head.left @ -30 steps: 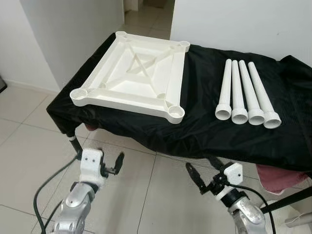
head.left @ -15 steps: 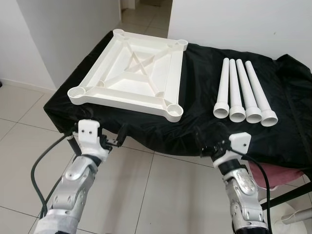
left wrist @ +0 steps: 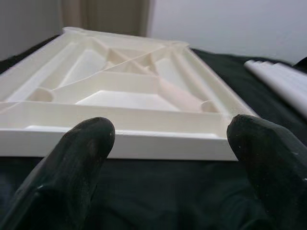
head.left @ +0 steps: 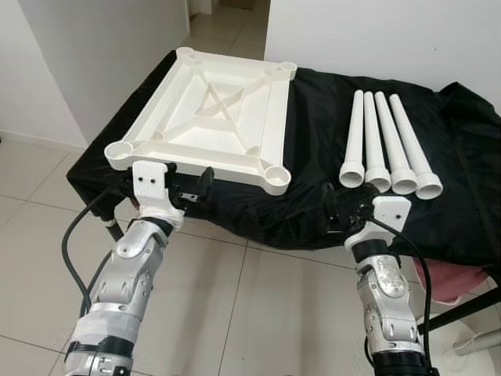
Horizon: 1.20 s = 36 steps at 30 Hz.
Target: Building children table
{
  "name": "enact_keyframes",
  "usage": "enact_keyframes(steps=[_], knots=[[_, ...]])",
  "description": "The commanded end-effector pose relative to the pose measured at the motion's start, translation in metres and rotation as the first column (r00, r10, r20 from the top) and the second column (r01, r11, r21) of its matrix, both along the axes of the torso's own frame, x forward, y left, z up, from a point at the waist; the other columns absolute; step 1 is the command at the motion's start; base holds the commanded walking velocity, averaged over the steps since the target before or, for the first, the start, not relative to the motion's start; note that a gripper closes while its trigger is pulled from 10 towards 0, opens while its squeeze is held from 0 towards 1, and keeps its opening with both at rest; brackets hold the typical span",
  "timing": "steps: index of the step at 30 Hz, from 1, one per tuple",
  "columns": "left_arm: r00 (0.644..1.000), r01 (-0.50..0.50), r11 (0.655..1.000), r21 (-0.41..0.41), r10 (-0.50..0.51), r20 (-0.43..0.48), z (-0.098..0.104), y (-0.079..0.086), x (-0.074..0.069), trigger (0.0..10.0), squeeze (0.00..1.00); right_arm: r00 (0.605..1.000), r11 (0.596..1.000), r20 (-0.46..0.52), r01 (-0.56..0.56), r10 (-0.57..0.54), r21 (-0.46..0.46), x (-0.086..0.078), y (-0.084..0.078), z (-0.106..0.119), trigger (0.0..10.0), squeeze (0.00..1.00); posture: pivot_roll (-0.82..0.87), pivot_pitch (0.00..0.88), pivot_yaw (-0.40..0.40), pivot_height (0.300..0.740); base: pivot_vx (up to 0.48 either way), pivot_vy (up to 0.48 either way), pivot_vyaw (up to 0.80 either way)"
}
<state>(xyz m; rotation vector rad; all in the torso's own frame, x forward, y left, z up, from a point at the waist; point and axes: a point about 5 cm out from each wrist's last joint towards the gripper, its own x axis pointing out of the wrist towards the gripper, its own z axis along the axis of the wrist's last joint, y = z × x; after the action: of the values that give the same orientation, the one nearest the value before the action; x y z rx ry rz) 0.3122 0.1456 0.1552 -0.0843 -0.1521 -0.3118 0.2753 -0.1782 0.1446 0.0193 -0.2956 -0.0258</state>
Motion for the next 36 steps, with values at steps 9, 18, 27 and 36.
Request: enact_keyframes(steps=[9,18,27,36], knots=[[0.999,-0.010,1.000,-0.001,0.010,-0.052,-0.008,-0.001,-0.002,10.0,0.00,0.996,0.997,-0.059,0.074,-0.074,-0.003,-0.007,-0.004,-0.010,10.0,0.00,-0.03,0.000,-0.019,0.740,0.000,0.000,0.00],[0.999,-0.010,1.000,0.027,0.011,-0.048,-0.009,-0.001,0.005,10.0,0.00,0.989,0.994,-0.094,0.112,-0.111,0.004,-0.004,-0.008,-0.017,10.0,0.00,-0.04,0.000,-0.010,0.740,0.000,0.000,0.00],[1.000,0.008,1.000,0.028,-0.007,-0.024,-0.009,-0.001,0.003,10.0,0.00,0.997,0.997,-0.039,0.071,-0.071,0.003,0.000,-0.008,-0.006,10.0,0.00,-0.03,0.000,-0.005,0.740,0.000,0.000,0.00],[1.000,0.004,0.997,0.076,-0.004,0.001,-0.005,0.005,0.007,10.0,0.00,0.999,0.998,-0.021,0.049,-0.050,-0.033,0.010,-0.008,0.000,10.0,0.00,-0.03,0.000,-0.018,0.740,0.000,0.000,0.00]])
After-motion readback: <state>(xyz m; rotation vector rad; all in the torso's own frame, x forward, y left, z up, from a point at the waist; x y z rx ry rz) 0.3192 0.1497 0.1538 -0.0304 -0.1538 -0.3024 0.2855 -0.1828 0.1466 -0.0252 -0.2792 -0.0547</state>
